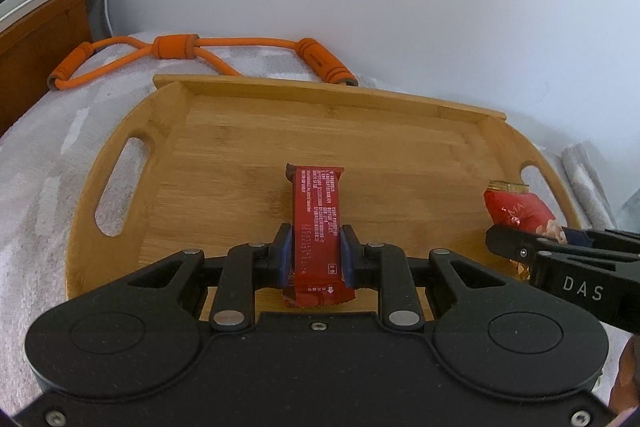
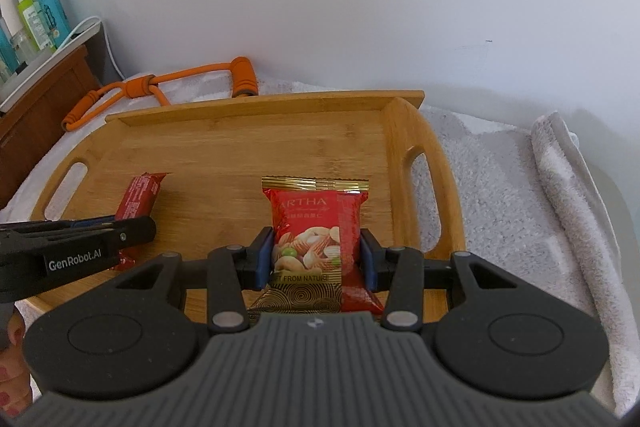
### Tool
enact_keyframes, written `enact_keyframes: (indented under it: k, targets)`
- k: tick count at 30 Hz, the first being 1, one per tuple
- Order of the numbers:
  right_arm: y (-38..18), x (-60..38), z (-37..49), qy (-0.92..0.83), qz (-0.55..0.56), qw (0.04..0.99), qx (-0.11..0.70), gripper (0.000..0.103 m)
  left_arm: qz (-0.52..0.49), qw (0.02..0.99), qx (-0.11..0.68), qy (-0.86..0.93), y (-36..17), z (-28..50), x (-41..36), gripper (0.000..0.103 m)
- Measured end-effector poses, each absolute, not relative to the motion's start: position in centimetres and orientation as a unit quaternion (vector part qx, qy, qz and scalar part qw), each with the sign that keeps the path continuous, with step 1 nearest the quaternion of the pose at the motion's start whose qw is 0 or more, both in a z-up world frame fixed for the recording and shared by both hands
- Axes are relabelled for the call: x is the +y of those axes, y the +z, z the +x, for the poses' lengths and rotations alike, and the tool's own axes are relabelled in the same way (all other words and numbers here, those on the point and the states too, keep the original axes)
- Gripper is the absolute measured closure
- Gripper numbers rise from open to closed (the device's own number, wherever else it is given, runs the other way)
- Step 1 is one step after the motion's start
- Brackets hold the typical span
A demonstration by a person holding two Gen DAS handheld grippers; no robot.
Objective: Organize snacks
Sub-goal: 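Carry both snacks over the bamboo tray and open both tools to drop them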
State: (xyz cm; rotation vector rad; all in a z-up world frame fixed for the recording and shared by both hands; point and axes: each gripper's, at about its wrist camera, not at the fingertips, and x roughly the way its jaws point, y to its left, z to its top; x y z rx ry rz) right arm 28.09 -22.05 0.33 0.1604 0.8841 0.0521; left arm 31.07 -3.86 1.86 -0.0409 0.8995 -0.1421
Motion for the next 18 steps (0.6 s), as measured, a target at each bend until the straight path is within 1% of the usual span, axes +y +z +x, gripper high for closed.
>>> enact_keyframes:
  k: [18]
  targets:
    - [-0.35, -21.60, 28.25, 0.027, 0.070, 0.900, 0.430, 0.054, -0.010, 0.903, 0.425, -0.071, 1.65, 30.74, -4.23, 0.080]
